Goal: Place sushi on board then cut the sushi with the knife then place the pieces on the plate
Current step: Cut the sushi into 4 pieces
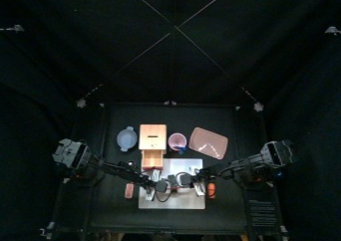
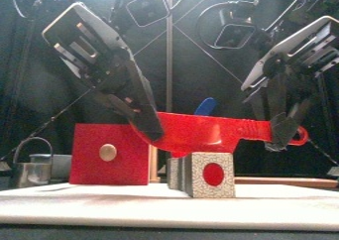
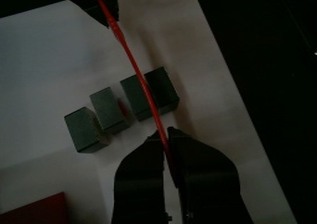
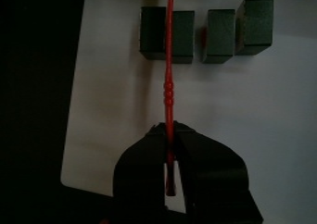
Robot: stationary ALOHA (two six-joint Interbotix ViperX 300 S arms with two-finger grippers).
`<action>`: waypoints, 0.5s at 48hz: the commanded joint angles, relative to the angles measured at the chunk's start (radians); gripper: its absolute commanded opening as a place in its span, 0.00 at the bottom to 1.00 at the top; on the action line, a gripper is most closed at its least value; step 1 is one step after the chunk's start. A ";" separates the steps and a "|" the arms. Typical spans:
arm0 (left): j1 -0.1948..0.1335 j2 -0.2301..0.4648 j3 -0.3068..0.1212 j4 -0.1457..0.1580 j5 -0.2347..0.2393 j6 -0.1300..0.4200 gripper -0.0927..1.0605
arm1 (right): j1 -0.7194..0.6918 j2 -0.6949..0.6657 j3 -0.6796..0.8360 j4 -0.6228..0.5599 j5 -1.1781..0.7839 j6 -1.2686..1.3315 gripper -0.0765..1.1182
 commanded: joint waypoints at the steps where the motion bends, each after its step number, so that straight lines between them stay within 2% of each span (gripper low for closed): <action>1: -0.003 -0.021 -0.026 0.009 -0.020 0.006 0.34 | -0.026 -0.018 -0.052 0.002 -0.014 -0.003 0.34; 24: -0.011 -0.028 -0.029 0.008 -0.028 0.006 0.34 | -0.021 -0.025 -0.041 0.014 -0.009 -0.002 0.34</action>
